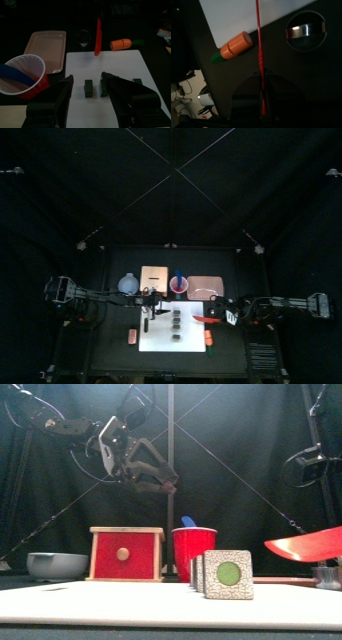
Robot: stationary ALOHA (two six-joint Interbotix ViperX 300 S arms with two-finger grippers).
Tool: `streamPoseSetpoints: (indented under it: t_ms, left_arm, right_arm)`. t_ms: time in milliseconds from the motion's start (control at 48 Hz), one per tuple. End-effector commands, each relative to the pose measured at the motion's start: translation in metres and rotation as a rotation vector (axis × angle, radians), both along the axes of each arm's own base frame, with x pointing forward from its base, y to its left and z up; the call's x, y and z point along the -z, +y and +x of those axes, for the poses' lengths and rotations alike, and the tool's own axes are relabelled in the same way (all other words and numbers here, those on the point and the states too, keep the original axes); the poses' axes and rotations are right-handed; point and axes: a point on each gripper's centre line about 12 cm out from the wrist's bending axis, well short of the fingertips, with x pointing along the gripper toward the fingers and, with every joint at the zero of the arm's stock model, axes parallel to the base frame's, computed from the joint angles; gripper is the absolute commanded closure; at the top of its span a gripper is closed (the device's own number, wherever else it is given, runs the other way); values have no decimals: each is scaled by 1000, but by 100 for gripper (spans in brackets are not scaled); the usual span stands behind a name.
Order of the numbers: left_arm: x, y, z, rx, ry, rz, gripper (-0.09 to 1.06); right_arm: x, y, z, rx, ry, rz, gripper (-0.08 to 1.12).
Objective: Place sushi on board then cut the sushi with the knife then place the pieces on the plate
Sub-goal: Place the 4 sushi pieces on the plate
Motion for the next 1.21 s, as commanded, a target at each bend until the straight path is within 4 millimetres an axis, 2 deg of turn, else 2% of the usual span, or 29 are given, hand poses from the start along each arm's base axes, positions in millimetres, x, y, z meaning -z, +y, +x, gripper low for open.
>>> streamPoseSetpoints:
  t_ms: [21,208,375,500,646,750,1021,1208]
  left_arm:
    - [-7,3,2,-13,-26,-8,12]
    - [-5,3,1,-19,-22,-19,12]
    - [-3,3,0,-23,-16,-21,12]
    - [-3,3,0,-22,-17,-23,12]
    - [1,3,-2,-24,-7,-23,12]
    - [4,3,-5,-23,2,-23,12]
    - [19,5,-16,-38,40,-32,12]
    - [27,6,-26,-42,48,-33,12]
  right_arm:
    - [-1,3,0,19,29,-3,70]
    - [3,12,-4,26,80,-4,55]
    - [-1,24,1,-10,34,-9,37]
    - [-5,24,5,-13,12,-20,29]
    - [-14,18,9,-14,-9,-54,28]
    - [-27,11,16,-10,-26,-90,28]
    - [-75,-13,45,27,-150,-244,27]
    - [-81,-35,70,51,-178,-407,26]
